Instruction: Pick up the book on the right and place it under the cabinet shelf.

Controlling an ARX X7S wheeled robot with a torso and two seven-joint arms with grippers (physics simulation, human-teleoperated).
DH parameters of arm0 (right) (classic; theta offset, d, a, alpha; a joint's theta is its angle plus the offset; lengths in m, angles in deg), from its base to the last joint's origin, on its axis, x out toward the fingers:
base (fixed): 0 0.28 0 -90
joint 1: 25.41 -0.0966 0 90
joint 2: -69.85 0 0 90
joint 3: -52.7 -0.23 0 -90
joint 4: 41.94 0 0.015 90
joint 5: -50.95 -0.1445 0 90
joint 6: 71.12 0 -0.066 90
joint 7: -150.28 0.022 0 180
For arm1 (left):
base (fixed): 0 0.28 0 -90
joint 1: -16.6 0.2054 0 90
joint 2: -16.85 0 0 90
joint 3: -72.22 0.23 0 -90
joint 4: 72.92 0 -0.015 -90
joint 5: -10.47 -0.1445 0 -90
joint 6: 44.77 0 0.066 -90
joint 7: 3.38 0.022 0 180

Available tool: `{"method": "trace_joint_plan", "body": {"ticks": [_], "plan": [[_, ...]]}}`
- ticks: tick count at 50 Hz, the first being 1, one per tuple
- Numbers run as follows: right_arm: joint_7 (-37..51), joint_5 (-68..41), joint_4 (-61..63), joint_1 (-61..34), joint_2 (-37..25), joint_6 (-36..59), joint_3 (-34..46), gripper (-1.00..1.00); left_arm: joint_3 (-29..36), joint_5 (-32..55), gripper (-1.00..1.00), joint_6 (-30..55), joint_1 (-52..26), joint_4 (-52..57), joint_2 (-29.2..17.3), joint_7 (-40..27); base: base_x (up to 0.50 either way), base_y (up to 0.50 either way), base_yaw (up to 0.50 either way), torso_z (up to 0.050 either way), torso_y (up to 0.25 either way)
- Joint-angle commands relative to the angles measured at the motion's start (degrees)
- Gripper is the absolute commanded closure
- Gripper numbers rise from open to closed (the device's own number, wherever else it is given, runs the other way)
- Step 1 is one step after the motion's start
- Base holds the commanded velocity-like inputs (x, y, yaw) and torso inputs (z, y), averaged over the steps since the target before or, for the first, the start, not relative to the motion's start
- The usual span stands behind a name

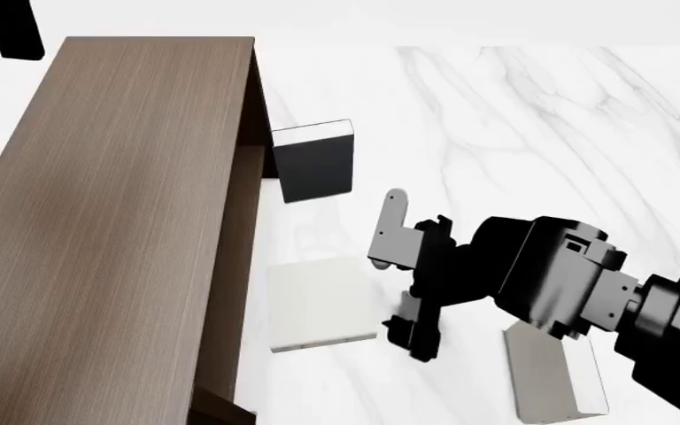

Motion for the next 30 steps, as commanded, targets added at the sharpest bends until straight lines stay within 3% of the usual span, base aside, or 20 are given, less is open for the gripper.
{"method": "trace_joint_plan", "body": {"ticks": [1, 30], "plan": [[0.0, 0.4, -1.5, 1.0, 0.7, -0.8, 0.1, -1.0, -0.4, 0.4, -1.0, 0.2, 0.6, 0.5, -0.3, -0.2, 0.0, 0.0, 0.0, 0.0, 0.0], [0.4, 1.0, -2.8, 3.5, 2.4, -3.1, 0.1, -1.0, -0.9, 1.0, -1.0, 0.4, 1.9, 1.4, -0.9, -0.7, 0.0, 0.0, 0.0, 0.0, 0.0]]}}
